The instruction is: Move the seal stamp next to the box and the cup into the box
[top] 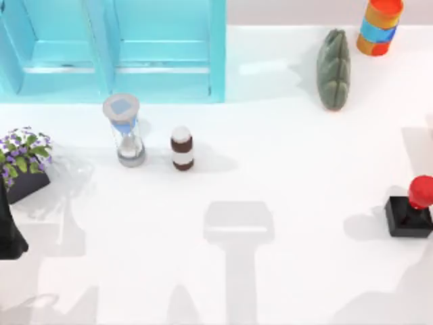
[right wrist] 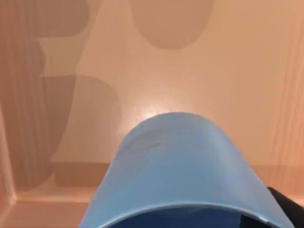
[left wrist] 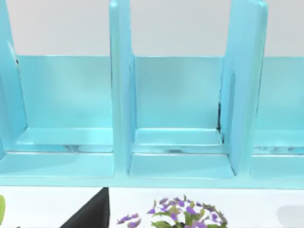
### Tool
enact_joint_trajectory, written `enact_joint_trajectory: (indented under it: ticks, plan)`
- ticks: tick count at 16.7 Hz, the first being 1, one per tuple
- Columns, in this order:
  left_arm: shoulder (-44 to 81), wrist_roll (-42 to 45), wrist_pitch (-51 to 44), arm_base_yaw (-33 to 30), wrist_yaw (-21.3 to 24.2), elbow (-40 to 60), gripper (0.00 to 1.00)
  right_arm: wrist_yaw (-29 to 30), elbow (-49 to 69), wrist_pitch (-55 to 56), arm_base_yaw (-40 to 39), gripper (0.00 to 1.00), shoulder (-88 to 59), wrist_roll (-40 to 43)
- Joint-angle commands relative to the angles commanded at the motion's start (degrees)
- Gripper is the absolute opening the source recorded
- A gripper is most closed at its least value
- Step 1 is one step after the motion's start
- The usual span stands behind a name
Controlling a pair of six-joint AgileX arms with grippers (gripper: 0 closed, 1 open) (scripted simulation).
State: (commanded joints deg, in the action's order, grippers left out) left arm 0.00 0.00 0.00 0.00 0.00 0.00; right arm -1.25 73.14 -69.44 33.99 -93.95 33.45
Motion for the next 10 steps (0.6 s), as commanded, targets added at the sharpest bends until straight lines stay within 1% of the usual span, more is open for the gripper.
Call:
enact_joint_trajectory:
  ticks: [2,4,10]
  plan:
    - [0.0,0.0,0.0,0.0,0.0,0.0,1.00,-0.3,-2.0,0.7,4.7,0.00,1.4,4.7]
    - [0.0,0.0,0.0,0.0,0.0,0.0,1.00,-0.4,-3.1,1.0,7.0,0.00,2.0,7.1]
    - [0.0,0.0,0.0,0.0,0.0,0.0,1.00,-0.4,-3.3,1.1,7.1,0.00,1.8,7.2]
